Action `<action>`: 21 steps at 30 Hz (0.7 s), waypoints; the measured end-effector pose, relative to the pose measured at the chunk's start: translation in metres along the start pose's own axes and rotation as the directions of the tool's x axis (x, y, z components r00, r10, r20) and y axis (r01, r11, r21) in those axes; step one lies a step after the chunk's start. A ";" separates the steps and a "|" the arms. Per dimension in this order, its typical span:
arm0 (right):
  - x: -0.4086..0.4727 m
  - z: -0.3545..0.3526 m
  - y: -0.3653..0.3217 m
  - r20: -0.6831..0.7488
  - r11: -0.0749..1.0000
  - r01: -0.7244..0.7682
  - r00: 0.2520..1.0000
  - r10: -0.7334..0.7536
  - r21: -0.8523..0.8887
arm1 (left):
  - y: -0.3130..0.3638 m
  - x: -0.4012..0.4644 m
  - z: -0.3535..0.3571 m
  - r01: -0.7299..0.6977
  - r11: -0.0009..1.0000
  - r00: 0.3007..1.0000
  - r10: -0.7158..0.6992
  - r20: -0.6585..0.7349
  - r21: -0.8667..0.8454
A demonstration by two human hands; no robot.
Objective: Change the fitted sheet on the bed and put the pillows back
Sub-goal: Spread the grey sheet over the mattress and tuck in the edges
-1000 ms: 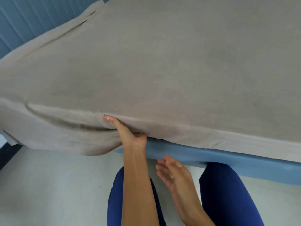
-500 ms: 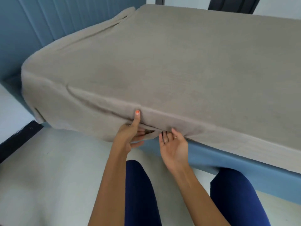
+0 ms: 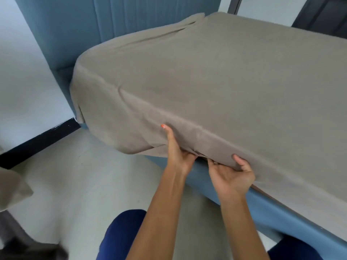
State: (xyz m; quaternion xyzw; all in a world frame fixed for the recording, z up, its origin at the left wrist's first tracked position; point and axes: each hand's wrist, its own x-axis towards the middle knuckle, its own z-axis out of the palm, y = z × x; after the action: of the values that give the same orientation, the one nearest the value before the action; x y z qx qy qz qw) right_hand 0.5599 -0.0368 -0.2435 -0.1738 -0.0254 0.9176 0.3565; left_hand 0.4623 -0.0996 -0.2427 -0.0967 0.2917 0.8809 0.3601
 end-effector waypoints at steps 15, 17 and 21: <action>-0.043 -0.004 -0.008 -0.032 -0.268 0.055 0.950 0.309 -0.962 | 0.029 0.021 0.012 0.065 0.996 0.991 -0.072 -0.115 -0.067; -0.023 -0.014 0.016 0.081 -0.274 0.157 0.960 0.269 -0.949 | 0.032 0.019 0.012 0.089 0.995 0.988 -0.094 -0.123 -0.048; -0.001 -0.042 0.050 0.421 -0.790 0.444 0.868 0.263 -0.422 | 0.039 0.017 0.015 0.119 0.993 0.973 -0.117 -0.200 0.001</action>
State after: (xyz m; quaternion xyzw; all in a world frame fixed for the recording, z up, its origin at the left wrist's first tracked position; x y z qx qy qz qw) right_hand 0.5427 -0.0782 -0.2907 -0.1985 -0.9580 0.1883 0.0857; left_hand 0.4233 -0.1033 -0.2199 -0.1994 0.3255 0.8420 0.3813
